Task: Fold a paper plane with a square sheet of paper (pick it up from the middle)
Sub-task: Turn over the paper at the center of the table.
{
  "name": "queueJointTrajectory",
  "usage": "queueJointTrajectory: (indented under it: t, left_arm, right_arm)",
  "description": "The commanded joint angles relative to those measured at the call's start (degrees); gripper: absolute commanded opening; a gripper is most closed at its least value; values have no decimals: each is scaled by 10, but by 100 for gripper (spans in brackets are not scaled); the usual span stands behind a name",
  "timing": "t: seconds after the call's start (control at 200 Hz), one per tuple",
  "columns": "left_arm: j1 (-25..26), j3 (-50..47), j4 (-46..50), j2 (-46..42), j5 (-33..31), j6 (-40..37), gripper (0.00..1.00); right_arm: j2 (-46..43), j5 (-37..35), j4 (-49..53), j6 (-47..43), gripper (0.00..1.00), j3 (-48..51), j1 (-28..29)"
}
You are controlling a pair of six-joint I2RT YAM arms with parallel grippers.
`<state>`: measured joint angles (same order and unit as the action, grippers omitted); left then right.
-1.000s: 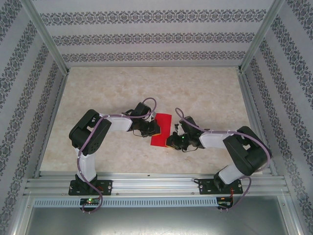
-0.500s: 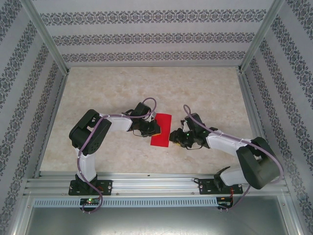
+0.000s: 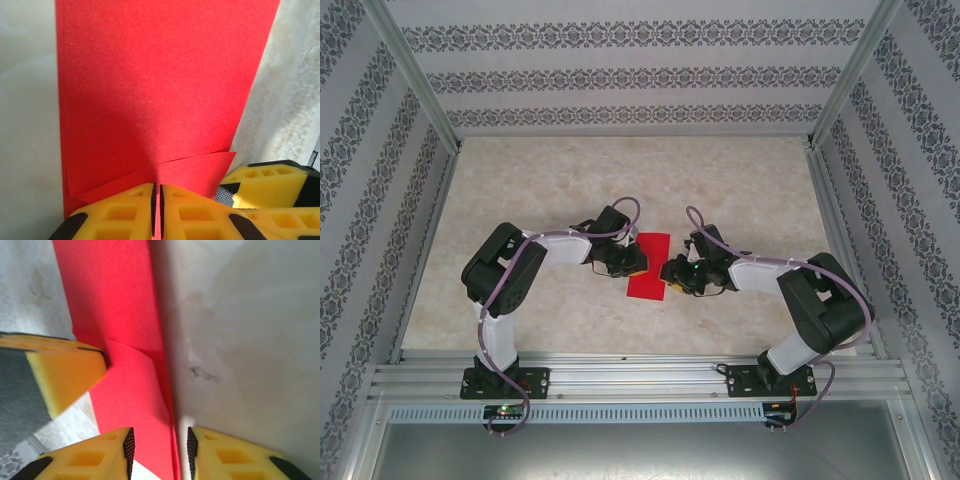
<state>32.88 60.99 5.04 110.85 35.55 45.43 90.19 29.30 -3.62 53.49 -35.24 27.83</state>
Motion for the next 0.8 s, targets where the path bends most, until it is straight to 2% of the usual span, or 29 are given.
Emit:
queueJointTrajectory:
  t: [0.0,0.555,0.794]
  left_arm:
    - [-7,4,26,0,-13,-13,14]
    - [-7,-8,27,0,-20,-12,14]
    - [-7,-9,35,-7,-33,-12,14]
  right_arm:
    - [12,14,-39,10,34,2,-2]
    - [29,16,-77,33,35,11,-4]
    - [33,37,-154,53,36,32,-5]
